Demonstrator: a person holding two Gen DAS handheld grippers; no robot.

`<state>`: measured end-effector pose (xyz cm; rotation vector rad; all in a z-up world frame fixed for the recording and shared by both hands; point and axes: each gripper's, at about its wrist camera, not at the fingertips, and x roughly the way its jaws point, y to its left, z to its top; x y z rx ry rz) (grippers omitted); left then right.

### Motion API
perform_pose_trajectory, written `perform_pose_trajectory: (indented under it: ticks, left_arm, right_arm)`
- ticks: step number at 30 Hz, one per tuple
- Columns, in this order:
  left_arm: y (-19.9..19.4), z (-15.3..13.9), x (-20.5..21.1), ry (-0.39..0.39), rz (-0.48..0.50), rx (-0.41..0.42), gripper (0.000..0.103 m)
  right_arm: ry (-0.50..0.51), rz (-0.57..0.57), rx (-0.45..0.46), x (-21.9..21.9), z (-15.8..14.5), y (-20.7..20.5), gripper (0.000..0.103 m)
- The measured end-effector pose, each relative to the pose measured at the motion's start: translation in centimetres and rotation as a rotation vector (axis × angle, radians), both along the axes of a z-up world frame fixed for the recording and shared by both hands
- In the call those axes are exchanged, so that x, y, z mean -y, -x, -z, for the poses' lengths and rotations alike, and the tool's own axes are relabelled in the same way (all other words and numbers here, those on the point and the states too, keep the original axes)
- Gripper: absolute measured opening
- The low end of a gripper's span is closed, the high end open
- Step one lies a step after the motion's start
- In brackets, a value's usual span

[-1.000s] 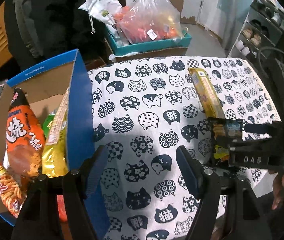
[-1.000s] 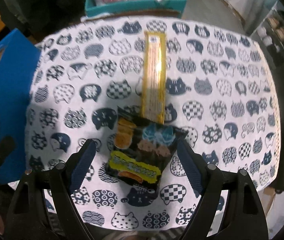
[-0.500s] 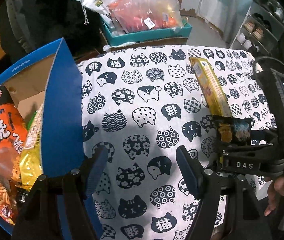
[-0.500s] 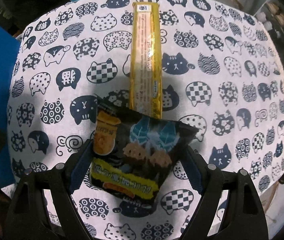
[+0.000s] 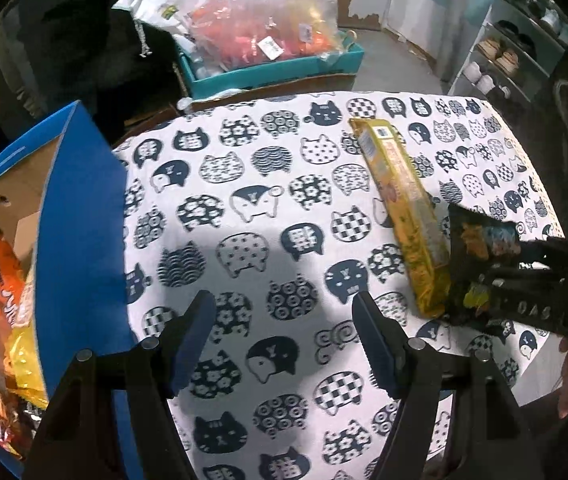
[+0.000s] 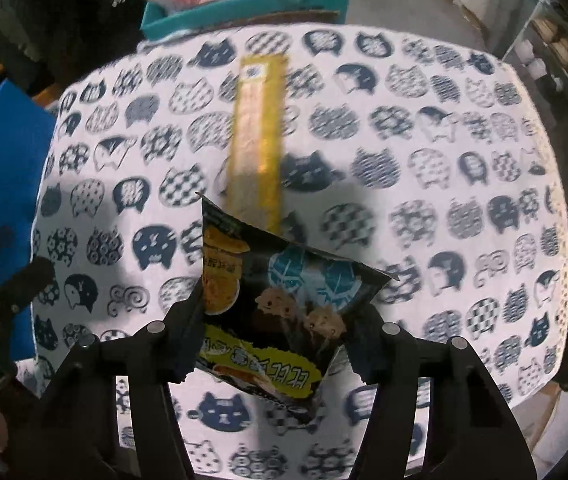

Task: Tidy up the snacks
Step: 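Grasp dark cookie bag with right tool while left approaches yellow stick pack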

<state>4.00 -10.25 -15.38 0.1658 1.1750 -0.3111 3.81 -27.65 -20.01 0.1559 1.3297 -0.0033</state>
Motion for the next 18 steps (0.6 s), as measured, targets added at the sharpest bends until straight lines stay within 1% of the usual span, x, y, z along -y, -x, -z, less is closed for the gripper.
perform_pose_trajectory:
  ticks: [4, 7, 12, 14, 18]
  left_arm:
    - [-0.4, -0.1, 1.2, 0.022, -0.004, -0.009, 0.072]
    - [-1.0, -0.2, 2.4, 0.031, -0.003, -0.011, 0.072]
    - [-1.7, 0.5, 4.4, 0.048, -0.005, -0.051, 0.072]
    - [-1.9, 0.8, 5.3, 0.041, 0.001, -0.058, 0.072]
    - [-2.6, 1.3, 7.2, 0.036, 0.001, -0.067, 0.072]
  right_arm:
    - [-0.011, 0.022, 0.017, 2.4, -0.8, -0.2, 0.059]
    - [0.023, 0.012, 0.034, 3.5, -1.5, -0.1, 0.059]
    - [0.088, 0.0, 0.068, 4.7, -2.5, -0.2, 0.059]
    - [0.104, -0.002, 0.075, 5.1, -2.5, -0.3, 0.059]
    - [0.106, -0.009, 0.088, 5.9, -2.2, -0.6, 0.059]
